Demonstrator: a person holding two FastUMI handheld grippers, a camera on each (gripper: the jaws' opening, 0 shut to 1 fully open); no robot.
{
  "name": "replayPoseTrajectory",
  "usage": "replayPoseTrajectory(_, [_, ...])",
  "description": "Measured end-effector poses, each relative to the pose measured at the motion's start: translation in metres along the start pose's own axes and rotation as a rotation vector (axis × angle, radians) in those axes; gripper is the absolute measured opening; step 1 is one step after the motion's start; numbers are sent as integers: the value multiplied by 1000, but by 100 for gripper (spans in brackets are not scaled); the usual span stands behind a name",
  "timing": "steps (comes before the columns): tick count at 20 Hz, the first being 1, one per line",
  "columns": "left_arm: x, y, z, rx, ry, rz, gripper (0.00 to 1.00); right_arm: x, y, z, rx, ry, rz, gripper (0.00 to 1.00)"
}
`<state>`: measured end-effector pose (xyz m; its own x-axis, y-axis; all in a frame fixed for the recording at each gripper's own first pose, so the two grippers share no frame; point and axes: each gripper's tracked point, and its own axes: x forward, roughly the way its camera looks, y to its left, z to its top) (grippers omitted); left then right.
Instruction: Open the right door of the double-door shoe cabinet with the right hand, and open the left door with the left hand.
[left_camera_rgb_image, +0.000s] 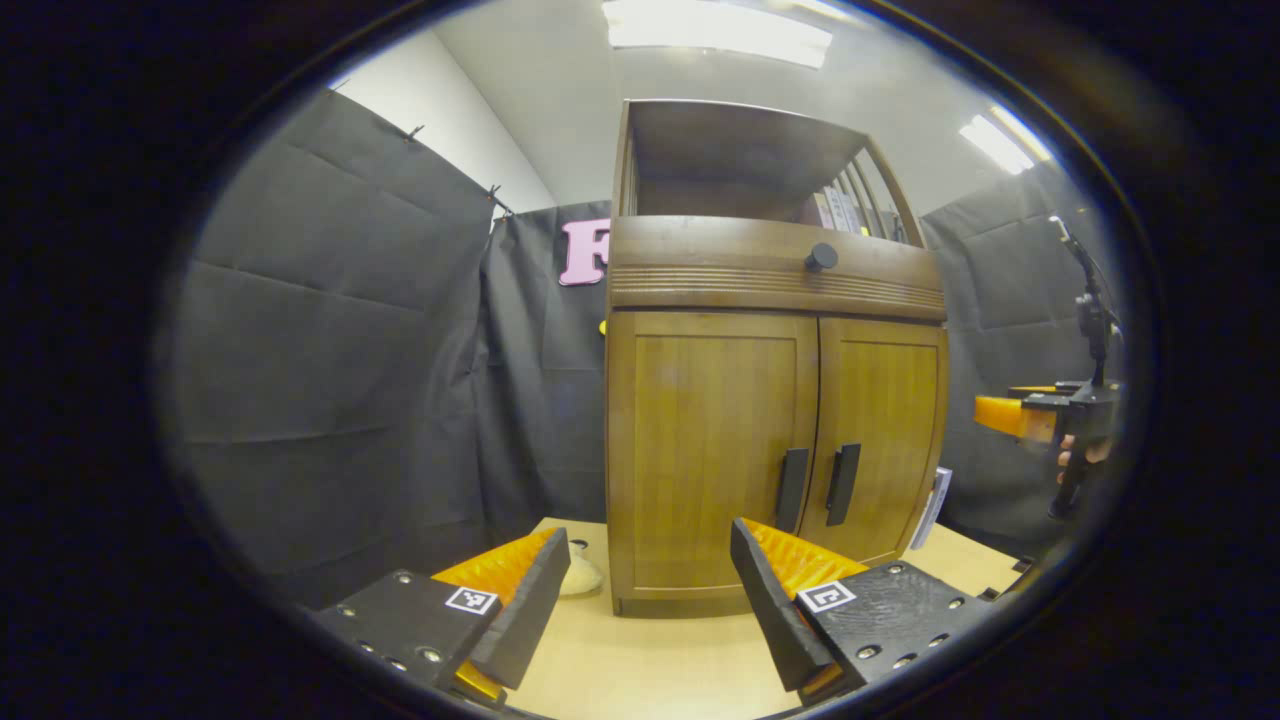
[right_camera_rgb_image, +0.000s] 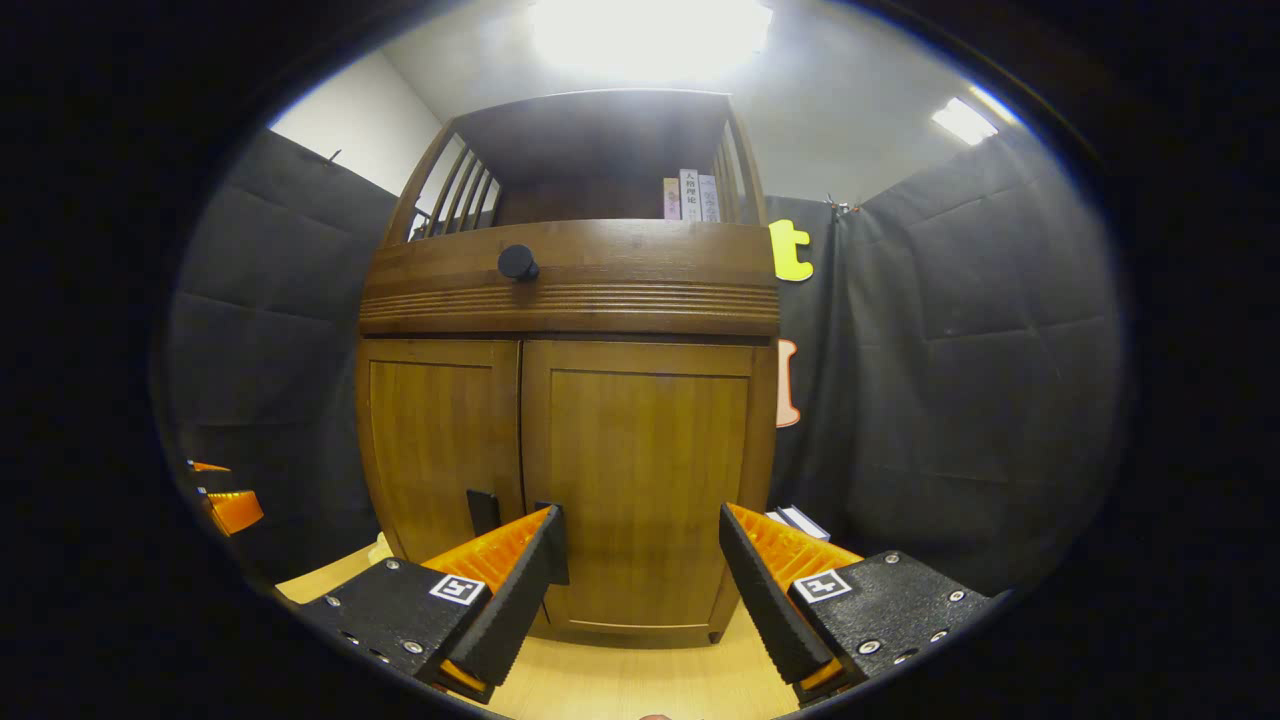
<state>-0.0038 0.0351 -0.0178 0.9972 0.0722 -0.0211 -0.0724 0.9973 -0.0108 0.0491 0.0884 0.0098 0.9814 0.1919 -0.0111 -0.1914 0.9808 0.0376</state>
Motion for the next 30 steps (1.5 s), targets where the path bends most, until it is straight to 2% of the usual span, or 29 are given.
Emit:
replayPoseTrajectory(1, [1,0,-1,-2,-1,0,98,7,7,0,4,3,16,96])
replayPoseTrajectory(3, [0,0,-3,-15,4,2,98,22,21,0,7,7,48,96])
replayPoseTrajectory(4, [0,2,-5,-24,8,3,92,31,28,-2,2,15,60,96])
replayPoseTrajectory(5, [-1,3,-9,-33,15,7,92,40,34,-6,-1,26,67,96])
replayPoseTrajectory(6, [-2,5,-10,-39,23,11,99,49,41,-9,2,38,80,96])
replayPoseTrajectory(7, [-4,7,-13,-44,30,19,99,57,50,-13,7,50,96,96])
replayPoseTrajectory(8, [-4,12,-15,-41,37,33,98,65,58,-18,11,63,109,96])
replayPoseTrajectory(9, [-5,19,-17,-31,42,52,92,73,63,-24,13,78,115,96])
replayPoseTrajectory(10, [-4,26,-18,-16,46,70,92,80,68,-31,17,93,120,96])
replayPoseTrajectory(13, [-5,44,-22,16,60,108,93,108,69,-46,27,137,115,96])
replayPoseTrajectory(20, [-1,60,-43,-13,128,160,92,155,72,-82,33,225,82,96])
replayPoseTrajectory(24, [-3,56,-44,-5,152,139,93,168,69,-94,47,261,68,96])
replayPoseTrajectory(26, [-3,53,-44,-49,140,112,96,166,72,-93,74,270,81,96])
replayPoseTrajectory(28, [-3,53,-41,-107,133,91,93,169,67,-88,80,269,95,94])
replayPoseTrajectory(30, [-6,54,-34,-130,134,87,93,165,66,-80,66,266,120,83])
